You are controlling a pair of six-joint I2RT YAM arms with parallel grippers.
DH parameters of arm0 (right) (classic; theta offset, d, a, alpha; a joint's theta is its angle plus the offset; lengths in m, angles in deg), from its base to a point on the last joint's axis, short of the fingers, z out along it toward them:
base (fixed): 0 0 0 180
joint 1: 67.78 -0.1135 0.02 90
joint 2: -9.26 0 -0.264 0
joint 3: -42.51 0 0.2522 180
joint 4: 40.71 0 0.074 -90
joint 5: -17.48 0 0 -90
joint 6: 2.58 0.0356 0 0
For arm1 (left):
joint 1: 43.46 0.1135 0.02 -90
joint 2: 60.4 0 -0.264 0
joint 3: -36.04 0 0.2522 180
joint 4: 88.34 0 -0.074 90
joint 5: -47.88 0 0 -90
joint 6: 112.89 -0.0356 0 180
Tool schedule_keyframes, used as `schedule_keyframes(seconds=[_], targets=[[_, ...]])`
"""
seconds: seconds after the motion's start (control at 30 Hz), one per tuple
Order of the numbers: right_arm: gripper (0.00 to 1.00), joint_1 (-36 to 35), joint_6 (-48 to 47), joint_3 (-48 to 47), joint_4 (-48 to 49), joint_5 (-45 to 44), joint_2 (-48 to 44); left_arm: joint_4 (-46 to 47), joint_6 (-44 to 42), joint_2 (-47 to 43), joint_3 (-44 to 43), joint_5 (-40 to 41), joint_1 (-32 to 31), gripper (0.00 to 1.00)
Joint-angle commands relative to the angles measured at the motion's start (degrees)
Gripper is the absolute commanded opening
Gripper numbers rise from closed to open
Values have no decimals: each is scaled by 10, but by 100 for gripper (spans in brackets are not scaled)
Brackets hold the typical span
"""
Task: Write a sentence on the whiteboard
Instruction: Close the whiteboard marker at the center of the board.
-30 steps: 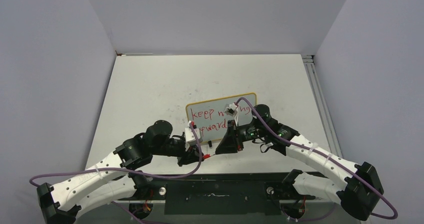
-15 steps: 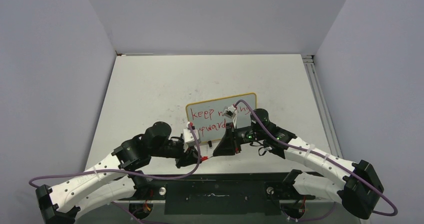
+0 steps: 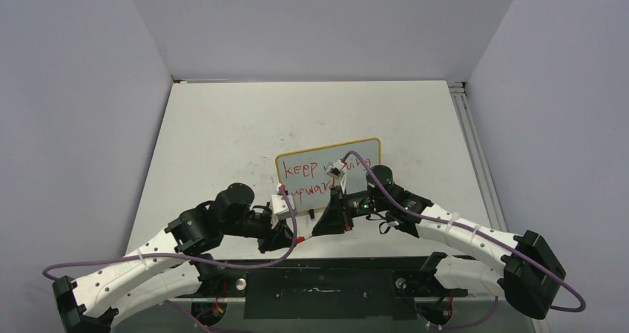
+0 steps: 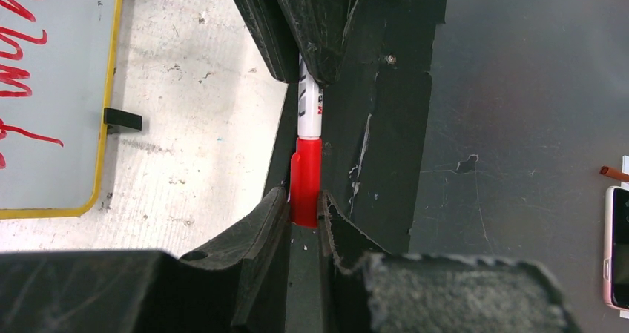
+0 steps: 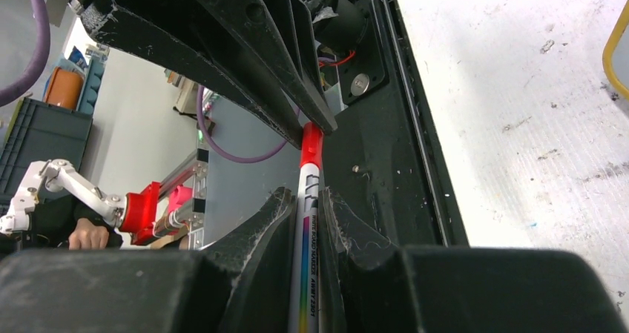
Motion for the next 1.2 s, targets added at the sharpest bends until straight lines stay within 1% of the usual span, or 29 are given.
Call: schedule_keyframes(seconds=[0.0, 0.37, 0.43, 0.57, 0.7, 0.8, 0.87, 0.97, 1.17], targets=[[5, -31, 28, 2, 89, 34, 3, 118, -2, -2, -15, 22, 3, 0], [5, -45, 42, 11, 111, 27, 9, 124, -1, -8, -11, 25, 3, 0], [5, -45, 31, 7, 93, 18, 6, 121, -1, -8, -14, 27, 3, 0], [5, -45, -9, -10, 27, -9, -14, 110, 1, -4, -19, 33, 3, 0], [5, -43, -44, -29, -58, -39, -42, 83, -1, 6, -38, 37, 3, 11], [5, -40, -58, -36, -99, -68, -68, 75, -2, 3, -48, 46, 3, 21], [5, -37, -62, -37, -120, -87, -83, 75, 1, -2, -55, 49, 3, 31], [5, -34, -63, -35, -129, -113, -100, 72, 5, -2, -69, 55, 3, 45], [5, -26, -61, -24, -124, -166, -122, 61, 12, 3, -97, 55, 3, 63]])
